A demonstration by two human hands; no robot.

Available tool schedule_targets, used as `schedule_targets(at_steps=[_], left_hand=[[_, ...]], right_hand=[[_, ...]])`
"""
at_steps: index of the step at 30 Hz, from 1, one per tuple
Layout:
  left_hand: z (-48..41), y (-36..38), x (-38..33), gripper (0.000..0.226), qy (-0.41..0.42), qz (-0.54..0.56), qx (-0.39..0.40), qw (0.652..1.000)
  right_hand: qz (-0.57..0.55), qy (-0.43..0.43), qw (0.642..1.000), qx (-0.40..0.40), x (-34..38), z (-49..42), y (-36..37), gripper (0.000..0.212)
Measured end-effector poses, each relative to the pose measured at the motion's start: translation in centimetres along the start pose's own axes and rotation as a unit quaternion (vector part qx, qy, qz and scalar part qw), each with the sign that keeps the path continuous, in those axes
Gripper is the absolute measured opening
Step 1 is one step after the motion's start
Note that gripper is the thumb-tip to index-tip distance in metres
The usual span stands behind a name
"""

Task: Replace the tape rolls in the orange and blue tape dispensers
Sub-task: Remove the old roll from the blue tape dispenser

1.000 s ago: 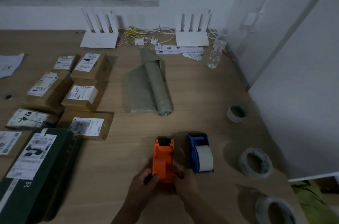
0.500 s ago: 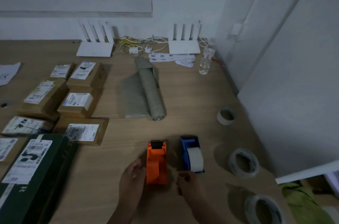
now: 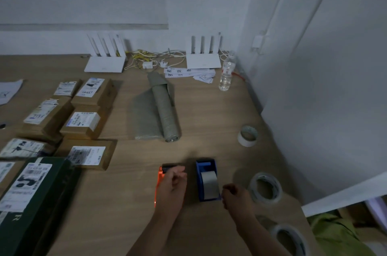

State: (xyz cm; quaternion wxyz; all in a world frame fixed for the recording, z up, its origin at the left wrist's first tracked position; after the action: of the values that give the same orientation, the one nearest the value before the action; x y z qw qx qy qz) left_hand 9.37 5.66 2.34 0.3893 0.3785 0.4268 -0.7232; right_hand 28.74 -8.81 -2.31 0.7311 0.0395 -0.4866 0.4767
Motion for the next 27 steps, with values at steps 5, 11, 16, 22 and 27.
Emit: schedule_targets(at_steps=[5,11,16,22,27], left_hand=[[0.3,3.8,1.9,0.02,-0.077,0.029,0.073,0.994],[0.6,5.8,3.7,0.038,-0.139,-0.026,0.108,0.984],[0.7,7.2,3.8,0.033,-0.149,-0.063,0.144,0.976],[0.9,8.0,3.1,0.023,-0.131,-0.07,0.155,0.977],[0.7,7.5,2.8,0.029,-0.127,-0.061,0.155,0.978]], right_hand=[[0.054,-0.05,0.997,0.015,2.1,-1.3,-0.7,0.031],[0.142,-0.081,0.982,0.092,3.2,-1.5,1.1,0.025],[0.12,-0.105,0.979,0.127,3.3,-1.2,2.3,0.017],[0.11,-0.133,0.977,0.121,3.7,-1.2,2.2,0.015],[0.077,-0.126,0.98,0.132,3.9,-1.1,2.3,0.016]])
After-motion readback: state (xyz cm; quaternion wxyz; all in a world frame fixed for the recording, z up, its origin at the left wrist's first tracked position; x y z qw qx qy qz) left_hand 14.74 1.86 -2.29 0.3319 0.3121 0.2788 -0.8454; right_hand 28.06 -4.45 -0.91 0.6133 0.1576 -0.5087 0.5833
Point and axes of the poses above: each hand's wrist, its own z-axis away from the middle knuckle, its own y-axis out of the palm, x = y × z, the point moved 9 cm from there along -z, towards the middle knuckle, and after that the axes turned 6 degrees about -y, right-handed, at the moved point
